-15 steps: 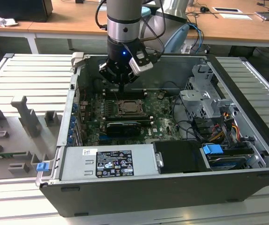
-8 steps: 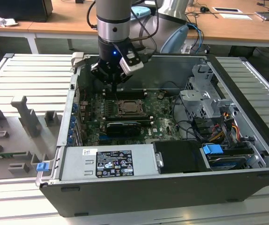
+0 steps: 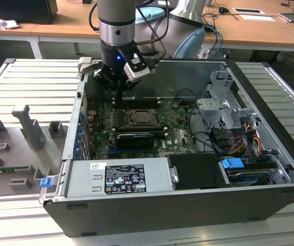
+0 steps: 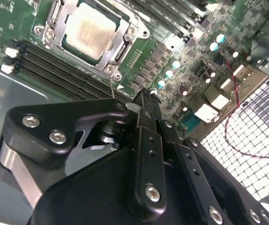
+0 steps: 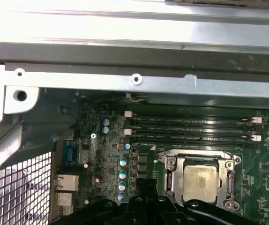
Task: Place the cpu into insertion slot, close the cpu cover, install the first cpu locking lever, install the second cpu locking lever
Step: 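Install the first cpu locking lever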
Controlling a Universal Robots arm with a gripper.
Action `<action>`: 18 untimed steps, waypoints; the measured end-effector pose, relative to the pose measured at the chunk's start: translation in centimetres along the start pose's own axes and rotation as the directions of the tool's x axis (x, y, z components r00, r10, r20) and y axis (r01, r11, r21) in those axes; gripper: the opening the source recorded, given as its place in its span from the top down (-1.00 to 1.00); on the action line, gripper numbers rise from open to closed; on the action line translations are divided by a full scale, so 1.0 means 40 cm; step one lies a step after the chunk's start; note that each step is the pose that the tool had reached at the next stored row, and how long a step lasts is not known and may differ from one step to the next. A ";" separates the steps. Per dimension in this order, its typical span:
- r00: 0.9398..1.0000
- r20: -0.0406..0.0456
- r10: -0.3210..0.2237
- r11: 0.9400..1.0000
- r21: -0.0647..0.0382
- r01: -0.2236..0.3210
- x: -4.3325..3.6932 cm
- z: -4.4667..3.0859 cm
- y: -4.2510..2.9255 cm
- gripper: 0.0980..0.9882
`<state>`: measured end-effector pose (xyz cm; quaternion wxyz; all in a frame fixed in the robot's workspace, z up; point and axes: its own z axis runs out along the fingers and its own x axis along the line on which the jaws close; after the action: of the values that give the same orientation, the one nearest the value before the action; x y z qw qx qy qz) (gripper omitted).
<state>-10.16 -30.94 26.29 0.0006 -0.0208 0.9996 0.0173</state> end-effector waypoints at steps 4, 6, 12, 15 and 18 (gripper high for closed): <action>1.000 0.000 0.000 1.000 0.000 0.000 0.006 0.007 0.021 0.98; 1.000 0.000 0.000 1.000 0.000 0.000 0.007 0.009 0.032 0.98; 1.000 0.000 0.000 1.000 0.000 0.000 0.006 0.011 0.053 0.98; 1.000 0.000 0.000 1.000 0.000 0.000 -0.003 0.013 0.053 0.98; 1.000 0.000 0.000 1.000 0.001 0.000 -0.006 0.014 0.053 0.98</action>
<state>-10.03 -28.77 25.82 0.0006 -0.0208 0.9996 0.0166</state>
